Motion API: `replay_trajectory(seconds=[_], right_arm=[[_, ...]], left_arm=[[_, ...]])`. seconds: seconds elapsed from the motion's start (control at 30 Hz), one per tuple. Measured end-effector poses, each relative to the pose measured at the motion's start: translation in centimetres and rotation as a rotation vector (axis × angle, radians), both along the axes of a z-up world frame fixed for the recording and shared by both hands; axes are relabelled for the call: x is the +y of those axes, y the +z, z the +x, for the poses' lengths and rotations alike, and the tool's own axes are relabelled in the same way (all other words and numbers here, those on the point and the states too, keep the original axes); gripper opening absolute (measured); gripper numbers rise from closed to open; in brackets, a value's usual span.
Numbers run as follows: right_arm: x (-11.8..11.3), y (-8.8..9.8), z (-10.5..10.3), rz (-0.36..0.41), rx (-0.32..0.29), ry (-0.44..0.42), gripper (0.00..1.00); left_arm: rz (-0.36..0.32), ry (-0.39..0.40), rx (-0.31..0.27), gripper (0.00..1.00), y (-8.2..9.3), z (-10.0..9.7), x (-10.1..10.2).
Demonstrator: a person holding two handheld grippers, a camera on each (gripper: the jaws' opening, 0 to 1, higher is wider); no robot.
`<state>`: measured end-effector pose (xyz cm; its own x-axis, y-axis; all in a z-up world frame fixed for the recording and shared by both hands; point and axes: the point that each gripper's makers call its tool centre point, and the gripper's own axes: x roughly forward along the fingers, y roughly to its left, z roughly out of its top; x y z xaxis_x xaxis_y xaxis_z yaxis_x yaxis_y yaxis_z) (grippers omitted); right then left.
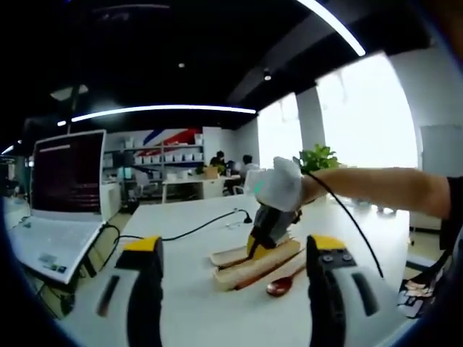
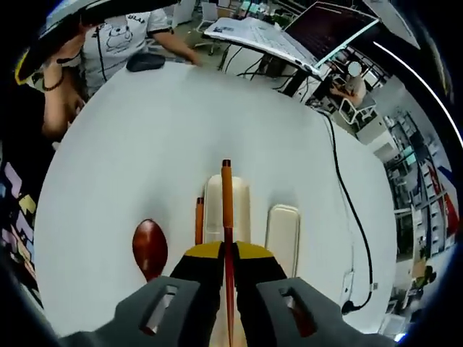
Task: Arrange the utensils inside the cutlery case until each visible utensil rests in its matching compartment.
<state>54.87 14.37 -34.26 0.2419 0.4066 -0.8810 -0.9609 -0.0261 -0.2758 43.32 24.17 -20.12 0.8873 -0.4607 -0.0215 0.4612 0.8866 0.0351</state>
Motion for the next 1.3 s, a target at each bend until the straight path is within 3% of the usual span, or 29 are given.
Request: replay_trajectory(seconds=[0.13, 0.27, 0.8, 1.3], right_arm=[[-0.7, -0.6, 0.8, -0.017, -0.008, -0.027, 0.03], [-0.6, -1.2, 0.3, -0.015, 0.004, -0.002, 0.03], [0.5, -1.4, 0.5, -0.034, -0.011, -0.009, 0.03], [-0.3, -2.2, 0.5, -0.059, -0.009, -0.030, 0.06]], left_arm=[[0.000, -0.005, 0.001, 0.86, 0.0, 0.0, -0.2], [0.000, -0.006, 0.001, 0.86, 0.0, 0.1, -0.2], [0.003, -0.007, 0.005, 0.86, 0.0, 0.4, -0.2], [-0.007, 0.013, 0.005, 0.86, 0.0, 0.4, 0.7]])
